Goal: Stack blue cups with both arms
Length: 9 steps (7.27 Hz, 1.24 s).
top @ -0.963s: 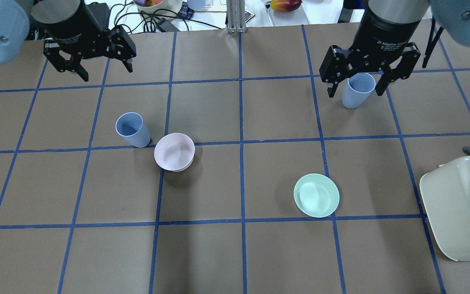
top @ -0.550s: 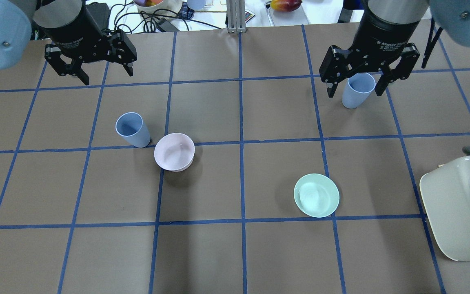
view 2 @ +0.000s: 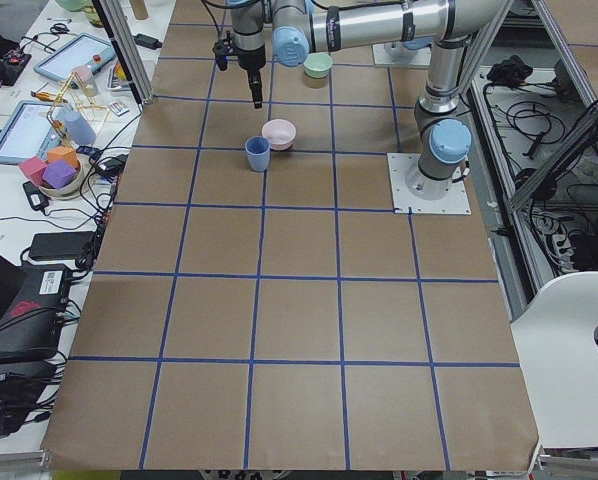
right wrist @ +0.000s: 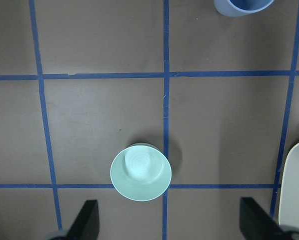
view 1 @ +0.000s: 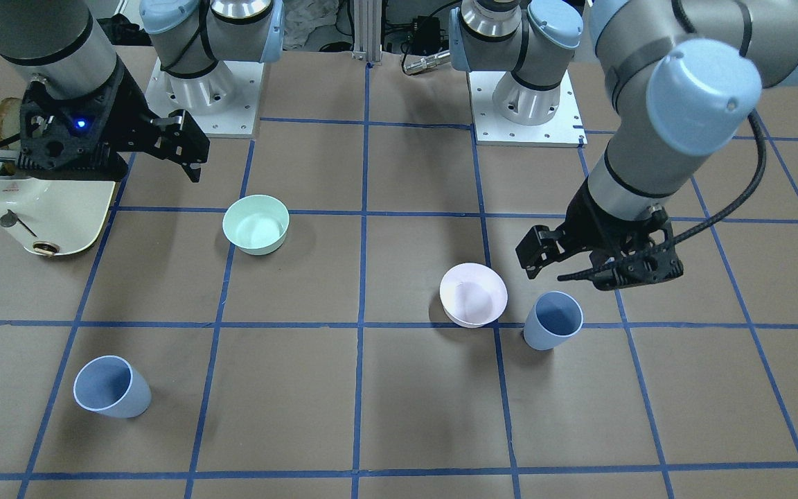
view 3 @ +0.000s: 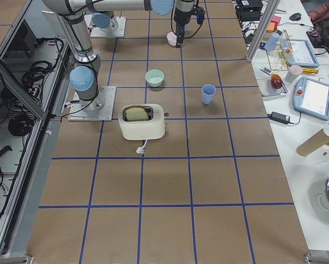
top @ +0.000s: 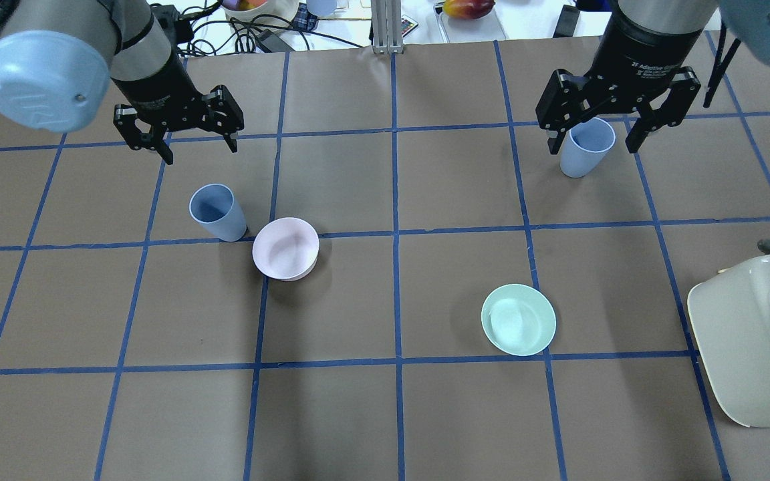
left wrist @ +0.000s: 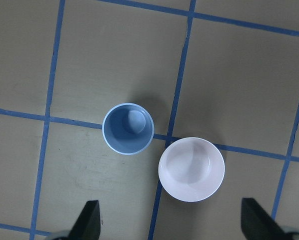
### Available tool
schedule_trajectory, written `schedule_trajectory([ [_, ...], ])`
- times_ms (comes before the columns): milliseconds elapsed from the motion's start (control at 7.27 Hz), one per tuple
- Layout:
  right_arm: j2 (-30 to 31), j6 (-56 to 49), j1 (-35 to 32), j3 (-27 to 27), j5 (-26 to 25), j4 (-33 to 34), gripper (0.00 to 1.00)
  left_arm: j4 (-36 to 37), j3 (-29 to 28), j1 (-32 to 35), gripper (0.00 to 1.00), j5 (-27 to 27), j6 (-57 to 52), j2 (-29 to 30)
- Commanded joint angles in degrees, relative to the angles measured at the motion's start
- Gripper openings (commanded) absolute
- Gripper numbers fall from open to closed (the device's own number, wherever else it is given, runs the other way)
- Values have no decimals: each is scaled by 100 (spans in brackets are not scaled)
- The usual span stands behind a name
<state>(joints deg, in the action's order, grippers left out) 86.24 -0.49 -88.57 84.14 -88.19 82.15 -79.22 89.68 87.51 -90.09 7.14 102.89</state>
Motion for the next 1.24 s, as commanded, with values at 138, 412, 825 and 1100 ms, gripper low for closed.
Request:
schedule_trajectory([
  [138, -562, -39, 426, 6, -189, 683, 100, 1204, 645, -24, 100, -18, -125, 634],
  [412, -1151, -921, 884, -73, -207, 1631, 100, 1181, 813, -33, 100, -27, -134, 802],
  [825, -2310, -970, 894, -126, -216, 3255, 100, 1259, 805, -33, 0, -150, -125, 925],
  [1100, -2638, -1023, 947, -99, -216, 3448, 100, 1329, 726, -33, 0, -533, -125, 899],
])
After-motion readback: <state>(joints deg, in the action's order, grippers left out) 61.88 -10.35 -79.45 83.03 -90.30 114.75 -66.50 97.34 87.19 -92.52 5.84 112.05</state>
